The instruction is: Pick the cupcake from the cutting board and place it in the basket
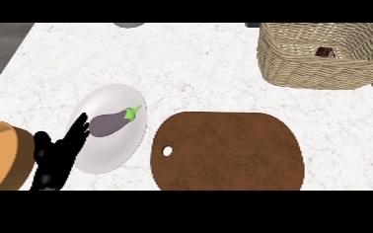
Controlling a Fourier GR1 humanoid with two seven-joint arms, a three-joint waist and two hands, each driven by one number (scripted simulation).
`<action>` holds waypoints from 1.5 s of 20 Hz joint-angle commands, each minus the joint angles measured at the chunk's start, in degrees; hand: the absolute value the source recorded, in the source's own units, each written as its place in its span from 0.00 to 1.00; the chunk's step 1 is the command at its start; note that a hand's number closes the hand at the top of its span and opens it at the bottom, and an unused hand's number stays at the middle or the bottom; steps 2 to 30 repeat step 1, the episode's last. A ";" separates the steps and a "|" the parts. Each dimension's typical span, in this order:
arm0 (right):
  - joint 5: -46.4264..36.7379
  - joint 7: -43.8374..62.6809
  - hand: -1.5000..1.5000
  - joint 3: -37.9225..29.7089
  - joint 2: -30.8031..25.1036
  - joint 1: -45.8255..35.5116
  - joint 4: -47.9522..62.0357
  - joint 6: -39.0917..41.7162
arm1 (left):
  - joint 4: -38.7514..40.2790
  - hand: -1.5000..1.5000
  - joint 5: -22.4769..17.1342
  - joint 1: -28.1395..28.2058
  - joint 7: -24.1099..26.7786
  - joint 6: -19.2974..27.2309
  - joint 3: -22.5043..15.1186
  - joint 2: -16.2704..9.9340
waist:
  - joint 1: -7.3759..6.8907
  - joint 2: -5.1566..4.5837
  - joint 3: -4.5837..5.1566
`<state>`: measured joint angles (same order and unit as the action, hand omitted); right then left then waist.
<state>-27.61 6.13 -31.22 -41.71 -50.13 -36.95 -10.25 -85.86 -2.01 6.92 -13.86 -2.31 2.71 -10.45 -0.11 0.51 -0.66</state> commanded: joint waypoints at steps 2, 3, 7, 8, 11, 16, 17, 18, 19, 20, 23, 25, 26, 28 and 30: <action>3.25 -0.57 0.00 -3.88 -5.11 2.39 1.32 2.67 | 4.40 0.50 2.12 2.79 -1.12 1.78 -1.87 2.53 | 0.28 -0.65 0.63; 3.25 -0.57 0.00 -3.88 -5.11 2.39 1.32 2.67 | 4.40 0.50 2.12 2.79 -1.12 1.78 -1.87 2.53 | 0.28 -0.65 0.63; 3.25 -0.57 0.00 -3.88 -5.11 2.39 1.32 2.67 | 4.40 0.50 2.12 2.79 -1.12 1.78 -1.87 2.53 | 0.28 -0.65 0.63; 3.25 -0.57 0.00 -3.88 -5.11 2.39 1.32 2.67 | 4.40 0.50 2.12 2.79 -1.12 1.78 -1.87 2.53 | 0.28 -0.65 0.63; 3.25 -0.57 0.00 -3.88 -5.11 2.39 1.32 2.67 | 4.40 0.50 2.12 2.79 -1.12 1.78 -1.87 2.53 | 0.28 -0.65 0.63; 3.25 -0.57 0.00 -3.88 -5.11 2.39 1.32 2.67 | 4.40 0.50 2.12 2.79 -1.12 1.78 -1.87 2.53 | 0.28 -0.65 0.63; 3.25 -0.57 0.00 -3.88 -5.11 2.39 1.32 2.67 | 4.40 0.50 2.12 2.79 -1.12 1.78 -1.87 2.53 | 0.28 -0.65 0.63; 3.25 -0.57 0.00 -3.88 -5.11 2.39 1.32 2.67 | 4.40 0.50 2.12 2.79 -1.12 1.78 -1.87 2.53 | 0.28 -0.65 0.63; 3.25 -0.57 0.00 -3.88 -5.11 2.39 1.32 2.67 | 4.40 0.50 2.12 2.79 -1.12 1.78 -1.87 2.53 | 0.28 -0.65 0.63; 3.25 -0.57 0.00 -3.88 -5.11 2.39 1.32 2.67 | 4.40 0.50 2.12 2.79 -1.12 1.78 -1.87 2.53 | 0.28 -0.65 0.63; 3.25 -0.57 0.00 -3.88 -5.11 2.39 1.32 2.67 | 4.40 0.50 2.12 2.79 -1.12 1.78 -1.87 2.53 | 0.28 -0.65 0.63; 3.25 -0.57 0.00 -3.88 -5.11 2.39 1.32 2.67 | 4.40 0.50 2.12 2.79 -1.12 1.78 -1.87 2.53 | 0.28 -0.65 0.63; 3.25 -0.57 0.00 -3.88 -5.11 2.39 1.32 2.67 | 4.40 0.50 2.12 2.79 -1.12 1.78 -1.87 2.53 | 0.28 -0.65 0.63; 3.25 -0.57 0.00 -3.88 -5.11 2.39 1.32 2.67 | 4.40 0.50 2.12 2.79 -1.12 1.78 -1.87 2.53 | 0.28 -0.65 0.63; 3.25 -0.57 0.00 -3.88 -5.11 2.39 1.32 2.67 | 4.40 0.50 2.12 2.79 -1.12 1.78 -1.87 2.53 | 0.28 -0.65 0.63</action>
